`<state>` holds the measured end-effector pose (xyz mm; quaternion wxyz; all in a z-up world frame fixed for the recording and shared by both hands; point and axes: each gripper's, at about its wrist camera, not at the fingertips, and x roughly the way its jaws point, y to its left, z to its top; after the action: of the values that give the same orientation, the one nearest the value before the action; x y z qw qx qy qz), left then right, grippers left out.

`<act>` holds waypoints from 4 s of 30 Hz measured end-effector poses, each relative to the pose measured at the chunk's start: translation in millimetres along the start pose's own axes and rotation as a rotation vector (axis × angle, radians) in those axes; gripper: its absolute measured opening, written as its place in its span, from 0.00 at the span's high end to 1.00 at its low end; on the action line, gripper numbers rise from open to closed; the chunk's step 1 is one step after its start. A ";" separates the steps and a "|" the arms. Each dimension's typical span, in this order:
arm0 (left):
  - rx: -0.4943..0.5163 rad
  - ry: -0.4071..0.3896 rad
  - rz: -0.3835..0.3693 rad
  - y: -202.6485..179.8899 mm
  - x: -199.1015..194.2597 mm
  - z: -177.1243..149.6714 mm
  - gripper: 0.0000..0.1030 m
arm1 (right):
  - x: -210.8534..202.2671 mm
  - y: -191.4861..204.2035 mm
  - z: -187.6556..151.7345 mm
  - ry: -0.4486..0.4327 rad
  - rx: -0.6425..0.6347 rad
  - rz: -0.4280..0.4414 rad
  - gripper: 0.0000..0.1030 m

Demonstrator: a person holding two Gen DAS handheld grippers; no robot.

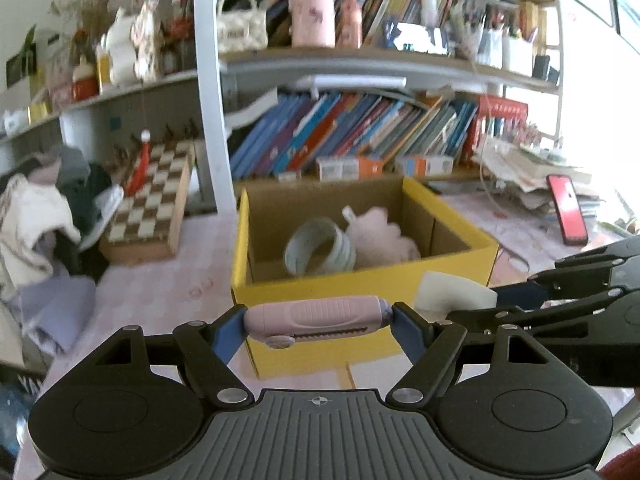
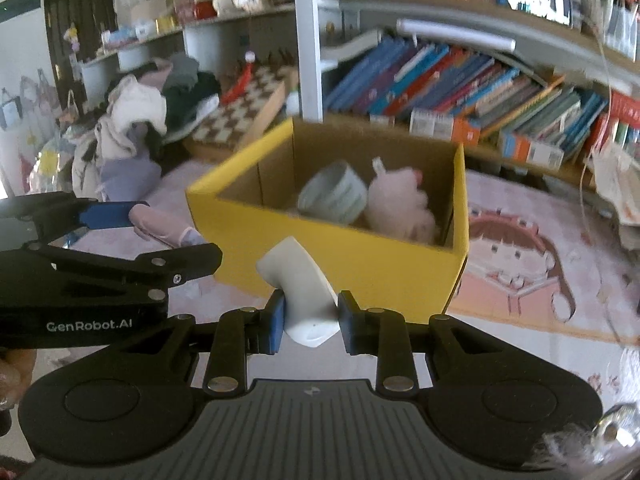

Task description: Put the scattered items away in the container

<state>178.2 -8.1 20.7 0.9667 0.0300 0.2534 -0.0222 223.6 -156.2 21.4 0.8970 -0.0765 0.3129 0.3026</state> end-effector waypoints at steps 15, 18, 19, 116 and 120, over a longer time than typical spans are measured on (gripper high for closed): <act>0.033 -0.085 -0.020 5.2 23.5 48.3 0.24 | -0.3 -20.6 57.2 -0.125 -0.026 -0.025 0.75; 0.056 -0.073 -0.018 3.6 38.6 54.3 0.24 | 11.3 -28.1 69.1 -0.125 -0.045 -0.029 0.75; 0.061 -0.059 -0.018 3.1 45.7 55.6 0.24 | 16.9 -31.2 72.4 -0.117 -0.049 -0.028 0.75; -0.060 0.179 0.109 -12.0 -108.4 -93.0 0.02 | -84.3 62.2 -123.0 0.065 0.165 -0.257 0.03; -0.072 0.192 0.114 -9.9 -106.5 -93.9 0.00 | -83.3 62.9 -122.5 0.068 0.141 -0.254 0.02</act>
<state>39.1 -8.5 -9.0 0.9381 0.0114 0.3431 0.0448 71.6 -186.8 -21.7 0.9202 -0.0622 0.3513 0.1613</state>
